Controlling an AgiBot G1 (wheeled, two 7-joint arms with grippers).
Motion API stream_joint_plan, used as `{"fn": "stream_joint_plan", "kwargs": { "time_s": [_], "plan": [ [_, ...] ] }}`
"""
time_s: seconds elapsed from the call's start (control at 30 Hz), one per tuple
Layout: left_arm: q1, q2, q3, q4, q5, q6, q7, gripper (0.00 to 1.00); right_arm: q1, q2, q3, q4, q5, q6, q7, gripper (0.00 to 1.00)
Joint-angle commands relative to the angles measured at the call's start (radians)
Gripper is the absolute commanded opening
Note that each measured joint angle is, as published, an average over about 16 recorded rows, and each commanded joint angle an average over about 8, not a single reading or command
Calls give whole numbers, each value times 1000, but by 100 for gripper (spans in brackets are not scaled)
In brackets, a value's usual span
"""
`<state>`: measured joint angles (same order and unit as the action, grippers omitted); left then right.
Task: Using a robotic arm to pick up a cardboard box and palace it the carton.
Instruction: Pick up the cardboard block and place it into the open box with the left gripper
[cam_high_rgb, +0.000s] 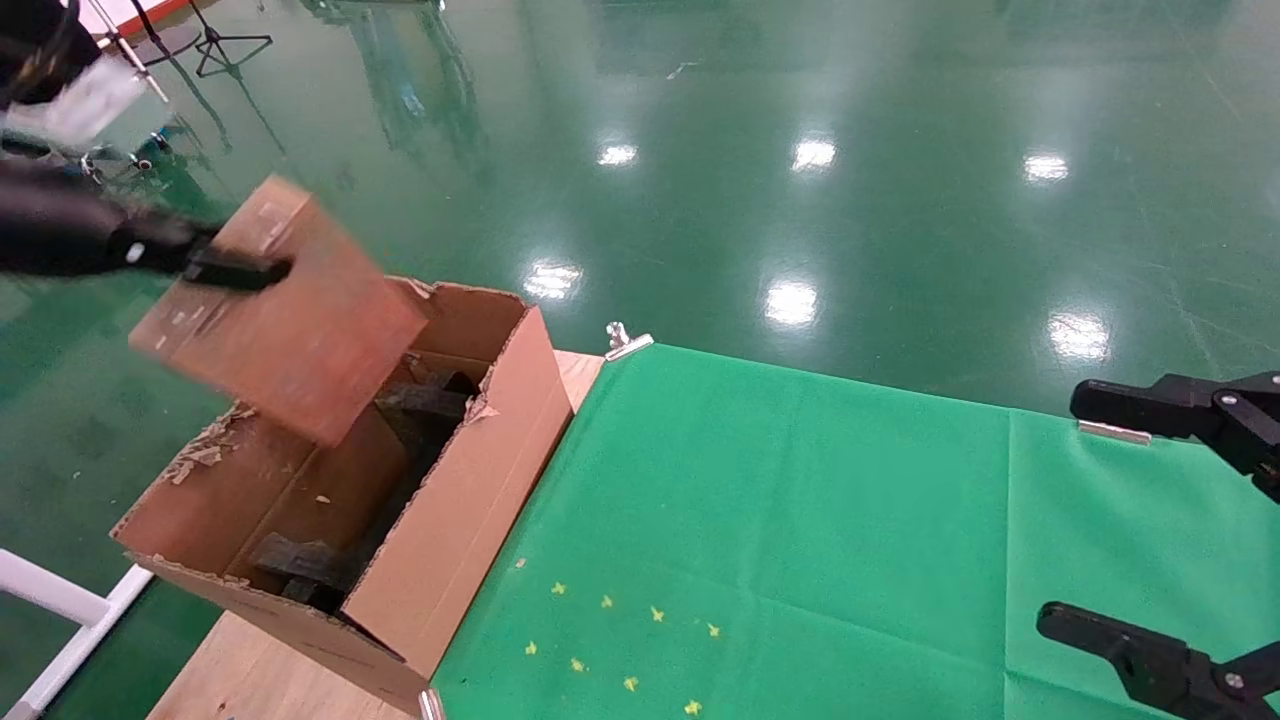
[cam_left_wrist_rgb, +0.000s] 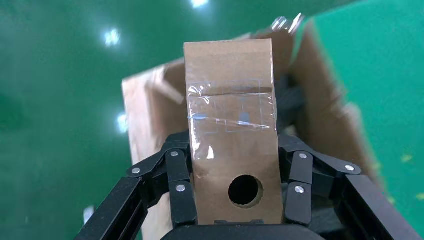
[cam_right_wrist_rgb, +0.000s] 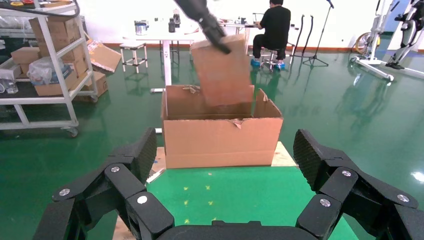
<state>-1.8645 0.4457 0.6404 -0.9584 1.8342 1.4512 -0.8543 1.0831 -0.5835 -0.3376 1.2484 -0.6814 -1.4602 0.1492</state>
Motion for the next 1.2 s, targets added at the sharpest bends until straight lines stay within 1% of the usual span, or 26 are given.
{"fn": "stream_joint_plan", "kwargs": {
  "time_s": [0.03,0.13,0.27,0.47,0.67,0.97,1.2],
  "plan": [
    [27,-27,9,38,15,-12,31,0,0,0,0,0,0,0,0,100],
    [69,-26,15,139,16,-76,110,0,0,0,0,0,0,0,0,100],
    [95,0,19,269,25,-163,200,0,0,0,0,0,0,0,0,100],
    [88,57,35,399,65,-239,264,0,0,0,0,0,0,0,0,100],
    [83,109,63,486,115,-265,269,0,0,0,0,0,0,0,0,100],
    [96,177,97,595,180,-325,213,0,0,0,0,0,0,0,0,100],
    [111,225,109,665,202,-365,187,0,0,0,0,0,0,0,0,100]
  ]
}}
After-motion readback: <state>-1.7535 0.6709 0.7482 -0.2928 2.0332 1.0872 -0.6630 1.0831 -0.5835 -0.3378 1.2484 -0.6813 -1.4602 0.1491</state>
